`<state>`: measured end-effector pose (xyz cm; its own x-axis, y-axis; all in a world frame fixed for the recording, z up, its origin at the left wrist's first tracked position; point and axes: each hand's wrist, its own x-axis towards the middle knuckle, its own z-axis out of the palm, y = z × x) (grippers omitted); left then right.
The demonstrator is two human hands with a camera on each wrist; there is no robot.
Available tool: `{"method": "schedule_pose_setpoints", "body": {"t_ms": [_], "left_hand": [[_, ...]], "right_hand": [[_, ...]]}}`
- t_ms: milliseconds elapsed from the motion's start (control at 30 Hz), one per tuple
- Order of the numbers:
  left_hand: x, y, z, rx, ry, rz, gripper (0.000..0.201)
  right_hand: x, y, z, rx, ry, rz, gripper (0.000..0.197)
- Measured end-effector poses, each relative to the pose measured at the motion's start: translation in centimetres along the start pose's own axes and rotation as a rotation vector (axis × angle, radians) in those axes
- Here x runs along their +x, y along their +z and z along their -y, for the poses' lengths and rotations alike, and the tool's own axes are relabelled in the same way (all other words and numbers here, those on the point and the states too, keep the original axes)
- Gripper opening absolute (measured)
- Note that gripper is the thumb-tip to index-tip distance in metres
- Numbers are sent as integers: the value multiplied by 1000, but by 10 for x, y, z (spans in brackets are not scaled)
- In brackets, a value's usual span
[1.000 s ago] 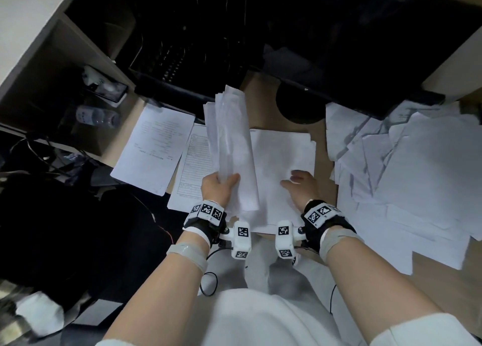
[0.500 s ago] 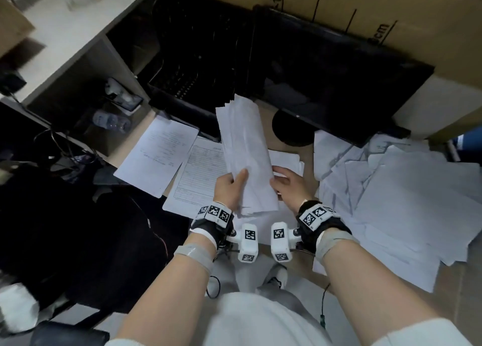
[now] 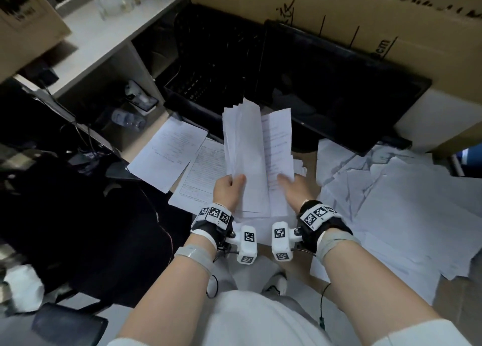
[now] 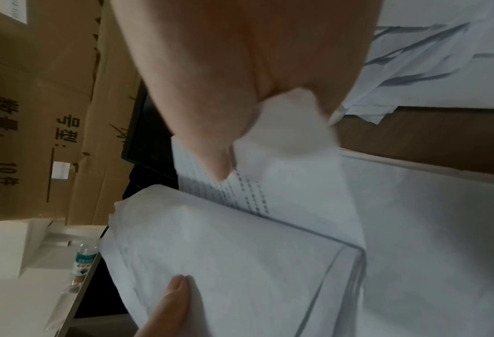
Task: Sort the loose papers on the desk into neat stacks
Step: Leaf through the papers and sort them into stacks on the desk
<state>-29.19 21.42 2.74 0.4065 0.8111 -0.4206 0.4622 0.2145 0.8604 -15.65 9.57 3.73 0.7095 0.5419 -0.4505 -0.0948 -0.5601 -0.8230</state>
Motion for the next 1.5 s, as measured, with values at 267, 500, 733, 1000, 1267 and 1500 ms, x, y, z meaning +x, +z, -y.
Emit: {"method": "schedule_pose_setpoints", "body": {"t_ms": [267,500,733,1000,1267,1500], "left_hand": [[5,-27,1,-12,-130,100,18],[66,-91,15,122,-187,1,28],[120,-170,47,221,-230,-147,26],[172,-237,53,213,-214,-326,33],[200,-301,49,110,-200,-428,18],[206,-318,69,82,-186,-391,13]], "right_hand": [[21,33,-9,-2,125,34,33],[48,89,2,-98,198,-44,31],[83,183,17,-264,343,61,20],[115,255,35,-268,367,113,22],[152,329,59,-228,483,65,36],[160,378,71,-184,564,188,36]]}}
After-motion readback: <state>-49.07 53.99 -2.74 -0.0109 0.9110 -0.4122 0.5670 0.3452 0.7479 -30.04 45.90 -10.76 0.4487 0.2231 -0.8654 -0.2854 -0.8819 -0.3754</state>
